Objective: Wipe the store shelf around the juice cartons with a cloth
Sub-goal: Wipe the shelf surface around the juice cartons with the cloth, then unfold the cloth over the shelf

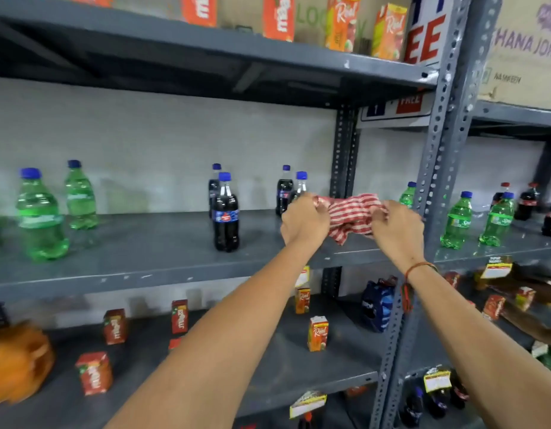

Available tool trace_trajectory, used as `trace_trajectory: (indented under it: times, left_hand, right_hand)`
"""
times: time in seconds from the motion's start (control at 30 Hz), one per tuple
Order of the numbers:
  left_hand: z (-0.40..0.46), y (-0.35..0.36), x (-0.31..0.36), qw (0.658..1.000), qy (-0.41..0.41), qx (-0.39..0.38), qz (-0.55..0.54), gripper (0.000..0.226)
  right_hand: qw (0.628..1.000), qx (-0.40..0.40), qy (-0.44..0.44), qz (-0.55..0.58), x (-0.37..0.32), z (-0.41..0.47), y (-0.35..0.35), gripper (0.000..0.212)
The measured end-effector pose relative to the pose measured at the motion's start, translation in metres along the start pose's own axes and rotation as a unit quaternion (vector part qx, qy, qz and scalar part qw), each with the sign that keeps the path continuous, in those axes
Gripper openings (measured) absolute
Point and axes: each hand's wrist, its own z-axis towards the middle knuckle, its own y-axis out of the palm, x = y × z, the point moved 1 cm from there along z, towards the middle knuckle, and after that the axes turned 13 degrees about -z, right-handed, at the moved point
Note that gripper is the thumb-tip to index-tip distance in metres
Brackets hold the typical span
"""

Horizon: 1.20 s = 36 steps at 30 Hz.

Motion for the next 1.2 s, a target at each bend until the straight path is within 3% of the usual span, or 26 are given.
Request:
trace_trajectory:
  times: [0.13, 0.33, 0.43, 0.67, 0.93, 1.2]
  left_hand:
    - [-0.025, -0.099, -0.004, 0.997, 0.027, 0.064, -0.036, 0.020]
    - [-0.049, -0.275, -0.050, 0.994, 0.009, 0.110, -0.001, 0.027]
    - [-0.065, -0.355, -0.090, 0.989, -0.031, 0.138, 0.034, 0.028]
    - [-0.122, -0.498, -0.220, 0.975, -0.159, 0.135, 0.076, 0.018]
    - [-0.157, -0.554, -0.385, 0.937, -0.327, 0.120, 0.040, 0.027]
    - [-0.149, -0.540, -0.519, 0.923, -0.365, -0.008, 0.122, 0.022]
  right_hand:
    - [0.996, 0.033, -0.020, 0.085, -0.079, -0.036, -0.021, 0.028]
    - [0.971, 0.002, -0.064, 0.231, -0.228, -0.111, -0.017, 0.026]
    - [0.953, -0.047, -0.077, 0.289, -0.299, -0.153, 0.000, 0.018]
    - [0.912, -0.184, -0.136, 0.342, -0.411, -0.272, 0.088, 0.021]
    - [0.852, -0.377, -0.115, 0.345, -0.464, -0.387, 0.209, 0.001]
    - [0.828, -0.486, -0.112, 0.255, -0.464, -0.437, 0.313, 0.010]
